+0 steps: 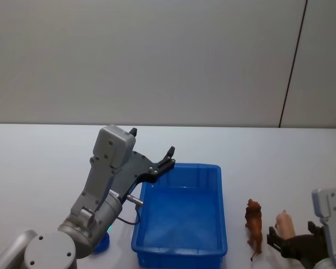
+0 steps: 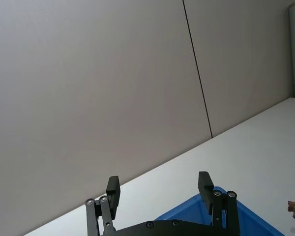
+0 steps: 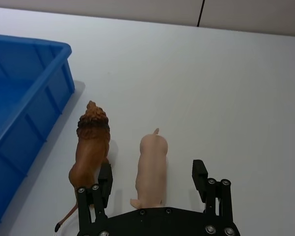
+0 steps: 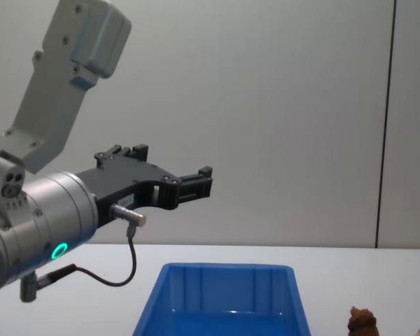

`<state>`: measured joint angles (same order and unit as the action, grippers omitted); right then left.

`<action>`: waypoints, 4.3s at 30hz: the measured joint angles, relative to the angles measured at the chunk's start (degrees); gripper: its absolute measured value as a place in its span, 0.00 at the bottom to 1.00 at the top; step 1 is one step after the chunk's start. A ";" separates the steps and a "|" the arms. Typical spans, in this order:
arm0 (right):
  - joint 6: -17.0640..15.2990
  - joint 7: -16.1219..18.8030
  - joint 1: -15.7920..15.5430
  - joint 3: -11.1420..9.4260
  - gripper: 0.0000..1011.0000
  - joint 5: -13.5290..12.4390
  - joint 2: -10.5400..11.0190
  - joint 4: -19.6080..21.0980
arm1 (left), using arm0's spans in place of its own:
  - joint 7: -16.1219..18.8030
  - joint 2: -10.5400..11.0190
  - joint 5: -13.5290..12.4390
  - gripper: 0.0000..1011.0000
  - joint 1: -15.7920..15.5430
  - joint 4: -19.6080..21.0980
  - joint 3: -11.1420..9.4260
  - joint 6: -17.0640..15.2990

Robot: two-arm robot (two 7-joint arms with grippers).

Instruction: Pick up the two dolls from the table and place them into the box.

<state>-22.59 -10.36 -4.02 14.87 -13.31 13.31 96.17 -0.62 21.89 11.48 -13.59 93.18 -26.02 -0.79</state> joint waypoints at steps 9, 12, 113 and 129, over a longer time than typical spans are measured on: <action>-1.46 -0.50 0.44 0.05 0.99 0.05 -1.00 -1.55 | 0.00 0.00 0.00 0.99 0.00 0.00 0.00 0.00; -1.65 -0.52 0.51 0.01 0.94 -0.02 -1.20 -1.85 | 0.00 0.00 0.00 0.99 0.00 0.00 0.00 0.00; 10.31 32.71 12.13 4.13 0.91 8.48 -7.72 -11.21 | 0.00 0.00 0.00 0.99 0.00 0.00 0.00 0.00; 11.78 22.18 8.37 3.96 0.99 10.01 -6.40 -6.17 | 0.00 0.00 0.00 0.99 0.00 0.00 0.00 0.00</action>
<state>-10.81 11.82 4.35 18.83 -3.30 6.91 90.00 -0.62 21.89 11.48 -13.59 93.17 -26.02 -0.79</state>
